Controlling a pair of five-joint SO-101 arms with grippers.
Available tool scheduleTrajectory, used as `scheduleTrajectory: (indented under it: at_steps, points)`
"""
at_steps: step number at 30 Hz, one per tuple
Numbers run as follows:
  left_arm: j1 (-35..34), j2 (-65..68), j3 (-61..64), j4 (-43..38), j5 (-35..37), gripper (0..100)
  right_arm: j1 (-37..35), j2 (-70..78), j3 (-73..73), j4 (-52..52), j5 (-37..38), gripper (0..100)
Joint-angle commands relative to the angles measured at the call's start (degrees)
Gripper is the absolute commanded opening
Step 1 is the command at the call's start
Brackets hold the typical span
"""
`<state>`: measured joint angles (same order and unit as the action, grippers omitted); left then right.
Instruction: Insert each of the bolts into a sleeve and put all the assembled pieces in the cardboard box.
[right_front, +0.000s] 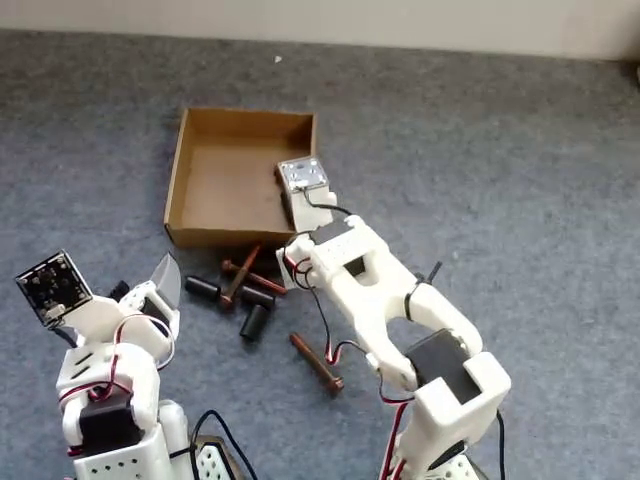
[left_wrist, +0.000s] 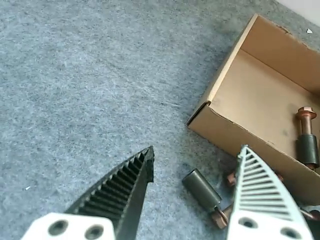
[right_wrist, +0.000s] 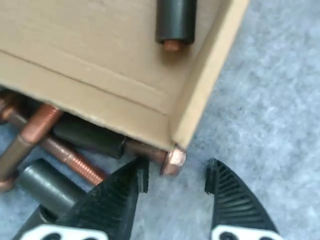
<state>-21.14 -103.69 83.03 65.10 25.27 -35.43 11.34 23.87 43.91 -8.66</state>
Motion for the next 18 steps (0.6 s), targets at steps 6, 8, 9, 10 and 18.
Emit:
scheduleTrajectory:
  at_steps: [6, 8, 9, 10, 18]
  points:
    - [-0.40, -0.31, -0.13, -1.32, 0.35, 27, 1.36, 1.71, -2.42, -5.23, 1.05, 1.4]
    - [-0.40, -0.31, -0.13, -1.32, 0.35, 27, 1.36, 1.71, -2.42, -5.23, 1.14, 1.4]
    - [-0.40, -0.31, -0.13, -1.32, 0.35, 27, 1.36, 1.71, -2.42, -5.14, 1.76, 1.0]
    - [-0.40, -0.31, -0.13, -1.32, 0.35, 27, 1.36, 1.63, -2.42, -5.14, 3.43, 0.9]
    - [-0.40, -0.31, 0.13, -1.32, 0.35, 27, 1.36, -9.19, -0.40, -4.09, 11.52, 0.5]
